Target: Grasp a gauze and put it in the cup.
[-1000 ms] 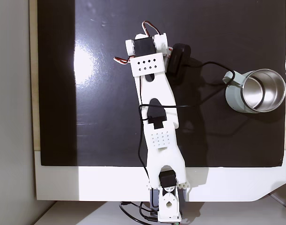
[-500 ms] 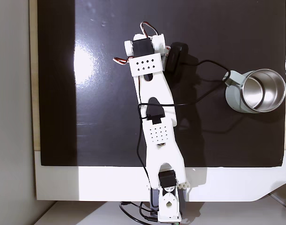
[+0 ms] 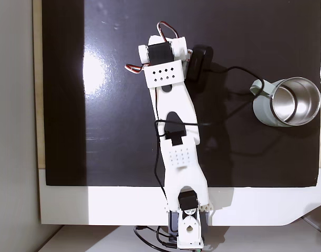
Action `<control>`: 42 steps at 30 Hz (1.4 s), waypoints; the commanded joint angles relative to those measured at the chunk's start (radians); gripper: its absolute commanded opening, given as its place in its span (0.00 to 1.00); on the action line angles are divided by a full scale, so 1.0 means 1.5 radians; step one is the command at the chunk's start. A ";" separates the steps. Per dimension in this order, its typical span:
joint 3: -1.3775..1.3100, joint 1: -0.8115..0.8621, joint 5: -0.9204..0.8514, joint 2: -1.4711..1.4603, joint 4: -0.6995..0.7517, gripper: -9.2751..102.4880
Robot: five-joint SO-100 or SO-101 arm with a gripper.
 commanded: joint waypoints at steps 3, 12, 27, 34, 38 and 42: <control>0.074 0.024 -0.001 0.204 -0.003 0.09; 0.197 0.136 -0.009 0.413 0.004 0.09; 0.214 0.421 -0.063 0.531 0.045 0.08; 0.270 0.525 -0.116 0.569 0.056 0.08; 0.277 0.578 -0.139 0.559 0.055 0.08; 0.271 0.616 -0.159 0.529 0.051 0.08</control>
